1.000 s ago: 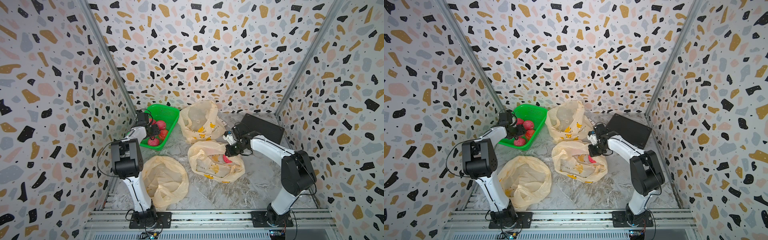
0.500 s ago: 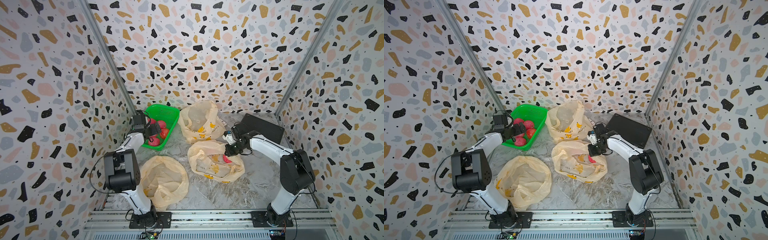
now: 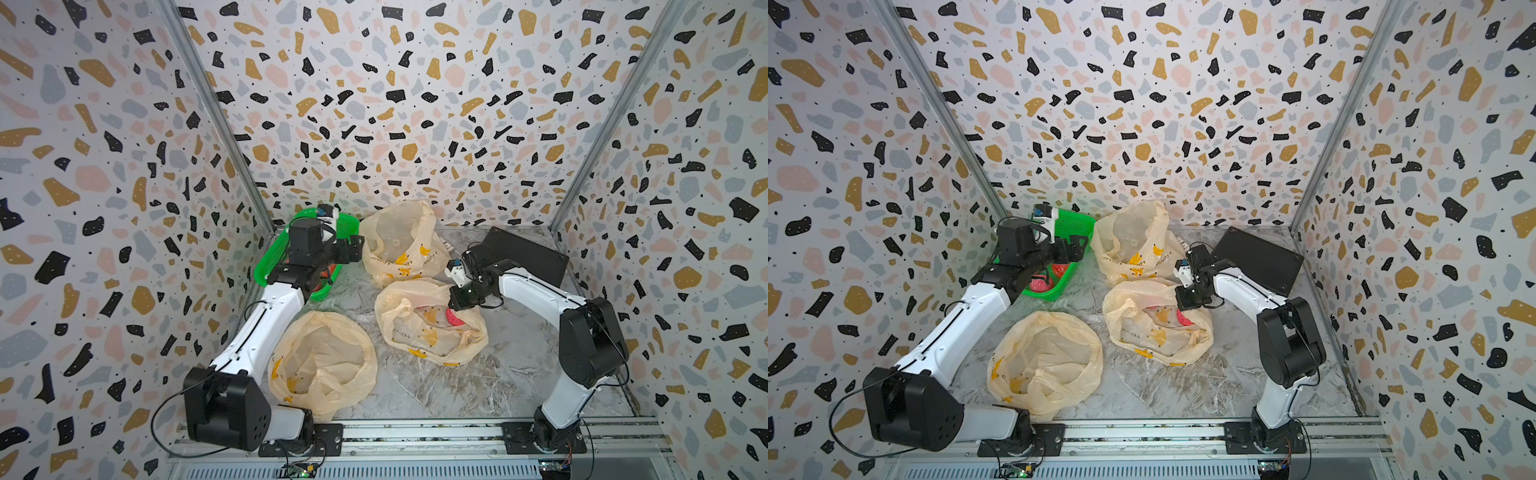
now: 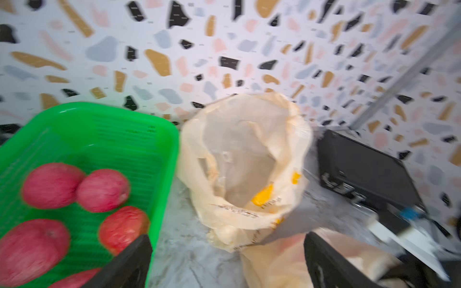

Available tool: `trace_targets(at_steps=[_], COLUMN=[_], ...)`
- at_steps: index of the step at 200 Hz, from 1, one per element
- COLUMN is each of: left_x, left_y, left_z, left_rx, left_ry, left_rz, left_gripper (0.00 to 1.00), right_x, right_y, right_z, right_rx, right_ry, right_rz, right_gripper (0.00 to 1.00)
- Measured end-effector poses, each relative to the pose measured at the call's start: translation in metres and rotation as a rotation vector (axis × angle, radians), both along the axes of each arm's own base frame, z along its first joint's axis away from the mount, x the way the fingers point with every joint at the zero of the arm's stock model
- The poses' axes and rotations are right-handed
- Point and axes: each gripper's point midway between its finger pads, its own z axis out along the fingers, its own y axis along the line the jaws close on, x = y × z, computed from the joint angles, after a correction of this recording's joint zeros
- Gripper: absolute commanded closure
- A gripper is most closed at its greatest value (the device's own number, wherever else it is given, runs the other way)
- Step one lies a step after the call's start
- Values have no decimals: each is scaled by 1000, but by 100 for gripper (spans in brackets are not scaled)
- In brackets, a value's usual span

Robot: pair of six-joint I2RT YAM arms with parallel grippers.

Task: Untie the knot of a plastic bag & take out the apple
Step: Pick up the apple from the plastic bag.

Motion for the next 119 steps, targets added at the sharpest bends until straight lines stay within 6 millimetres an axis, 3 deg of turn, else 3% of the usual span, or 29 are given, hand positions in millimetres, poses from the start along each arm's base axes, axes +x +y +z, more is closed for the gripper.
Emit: trace_targets(at_steps=[31, 65, 90, 119], left_x=[-51, -105, -135, -155], left_y=[-51, -91, -112, -124], left_z=[-3, -26, -45, -63], left_rx=[47, 101, 143, 193], left_ry=[2, 45, 90, 140], left_rz=[-136, -256, -328, -368], left_gripper=[11, 16, 21, 26], right_x=[1, 6, 12, 18], right_y=[-2, 1, 4, 7], right_z=[0, 2, 2, 4], right_rx=[5, 29, 42, 61], right_ry=[12, 32, 45, 63], right_rz=[-26, -55, -74, -103], right_gripper=[100, 100, 100, 100])
